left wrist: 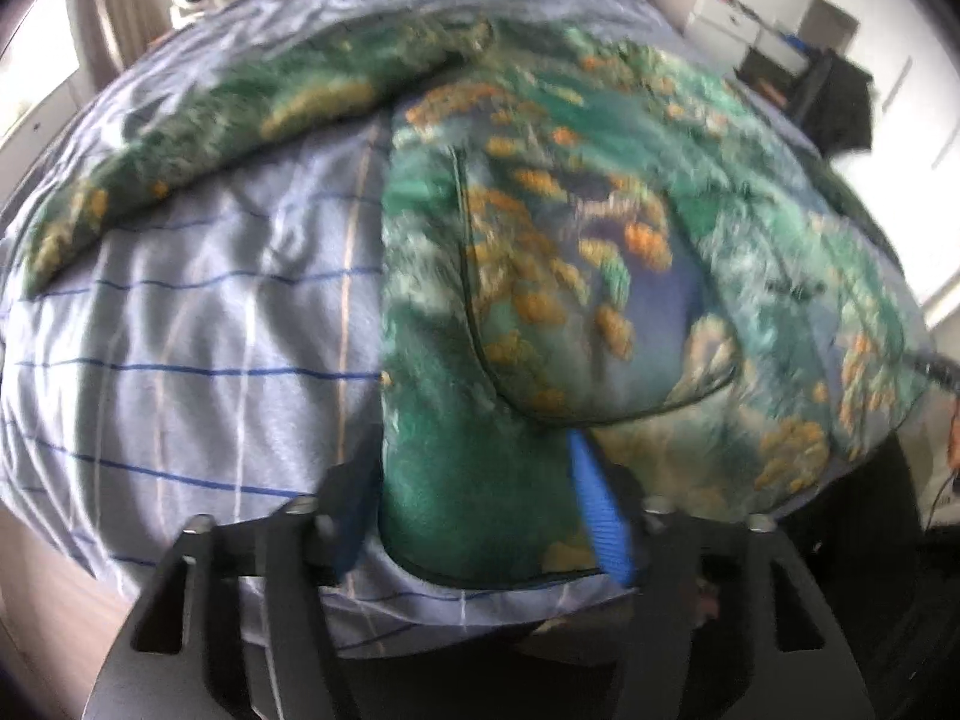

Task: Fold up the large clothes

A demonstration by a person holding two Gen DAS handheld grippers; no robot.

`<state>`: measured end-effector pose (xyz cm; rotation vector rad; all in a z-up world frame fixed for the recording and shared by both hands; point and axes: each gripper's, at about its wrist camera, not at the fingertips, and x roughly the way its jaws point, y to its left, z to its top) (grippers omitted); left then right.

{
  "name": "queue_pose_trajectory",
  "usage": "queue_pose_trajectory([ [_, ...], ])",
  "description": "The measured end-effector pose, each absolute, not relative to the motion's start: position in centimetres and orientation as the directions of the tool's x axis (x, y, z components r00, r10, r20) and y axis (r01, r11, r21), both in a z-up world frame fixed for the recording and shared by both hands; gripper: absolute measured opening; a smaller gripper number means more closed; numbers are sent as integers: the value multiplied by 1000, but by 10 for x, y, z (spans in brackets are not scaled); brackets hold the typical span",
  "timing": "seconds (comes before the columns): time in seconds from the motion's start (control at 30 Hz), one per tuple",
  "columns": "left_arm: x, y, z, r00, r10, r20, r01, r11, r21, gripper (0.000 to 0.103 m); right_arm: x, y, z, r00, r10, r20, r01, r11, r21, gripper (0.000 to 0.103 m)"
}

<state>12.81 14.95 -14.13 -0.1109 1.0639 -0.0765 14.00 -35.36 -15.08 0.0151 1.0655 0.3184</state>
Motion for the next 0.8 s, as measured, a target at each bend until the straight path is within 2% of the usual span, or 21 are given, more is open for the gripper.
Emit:
queue_pose_trajectory([
  [0.07, 128, 152, -126, 539, -84, -838, -35, 992, -122, 93, 138, -355, -144, 468, 238, -851, -222, 964, 147, 48],
  [0.13, 128, 152, -108, 611, -31, -791, -83, 991, -103, 102, 133, -359, -136, 501, 202, -842, -203, 973, 113, 51],
  [0.27, 130, 151, -83, 679, 67, -731, -143, 989, -43, 102, 131, -359, -120, 559, 144, -816, -187, 981, 45, 53],
  [0.33, 142, 142, -76, 663, 29, -748, -93, 995, -44, 102, 131, -357, -111, 585, 127, -801, -184, 983, 21, 55],
  [0.4, 147, 137, -69, 676, 13, -737, -84, 995, -60, 102, 130, -357, -100, 611, 105, -784, -173, 985, -3, 69],
  [0.63, 151, 106, -58, 732, 8, -681, -69, 996, -62, 102, 131, -362, -79, 665, 110, -738, -141, 990, 21, 70],
  [0.8, 155, 84, -54, 748, 26, -663, -46, 999, -12, 102, 131, -368, -70, 691, 87, -718, -115, 993, 10, 70],
])
